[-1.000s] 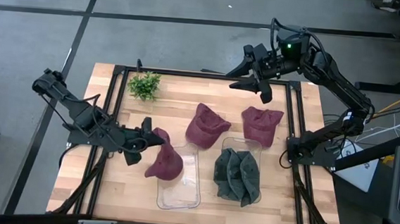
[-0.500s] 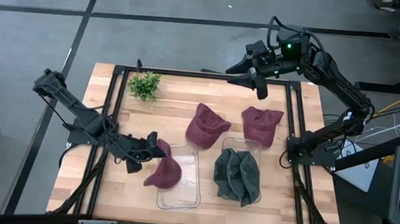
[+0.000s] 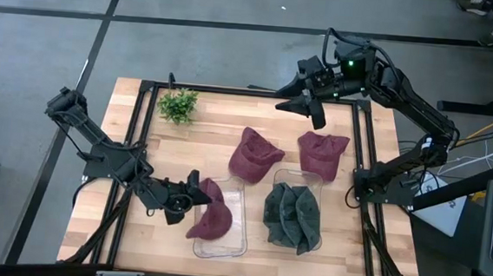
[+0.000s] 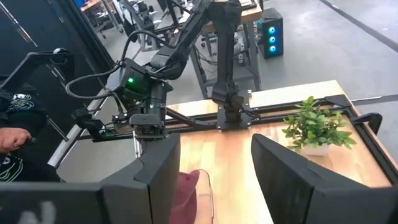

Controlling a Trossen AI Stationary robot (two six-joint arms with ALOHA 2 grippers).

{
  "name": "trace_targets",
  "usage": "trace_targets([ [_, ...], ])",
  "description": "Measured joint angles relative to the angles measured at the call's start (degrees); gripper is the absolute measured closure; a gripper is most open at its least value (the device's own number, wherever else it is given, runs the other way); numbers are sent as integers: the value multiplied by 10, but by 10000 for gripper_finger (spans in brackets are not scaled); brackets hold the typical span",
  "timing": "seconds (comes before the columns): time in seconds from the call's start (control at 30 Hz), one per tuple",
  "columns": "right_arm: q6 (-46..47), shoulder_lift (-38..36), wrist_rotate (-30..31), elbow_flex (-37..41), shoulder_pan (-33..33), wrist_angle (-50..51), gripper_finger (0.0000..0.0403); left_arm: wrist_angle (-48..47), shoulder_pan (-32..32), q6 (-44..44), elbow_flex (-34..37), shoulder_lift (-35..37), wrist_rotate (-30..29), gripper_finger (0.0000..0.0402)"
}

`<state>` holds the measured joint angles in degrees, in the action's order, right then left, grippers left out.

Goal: Pick & Place hat
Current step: Put the top pink cap into the left transparent bin

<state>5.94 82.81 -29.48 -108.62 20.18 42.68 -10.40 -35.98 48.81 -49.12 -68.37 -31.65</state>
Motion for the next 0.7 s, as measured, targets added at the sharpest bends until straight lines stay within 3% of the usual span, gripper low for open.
trace_targets([
  [0.47, -1, 1, 0, 0, -14, 0, 205, -23, -79, -87, 0, -9, -120, 399],
  [0.7, -1, 1, 0, 0, -14, 0, 205, -34, -114, -131, -1, -9, -151, 399],
])
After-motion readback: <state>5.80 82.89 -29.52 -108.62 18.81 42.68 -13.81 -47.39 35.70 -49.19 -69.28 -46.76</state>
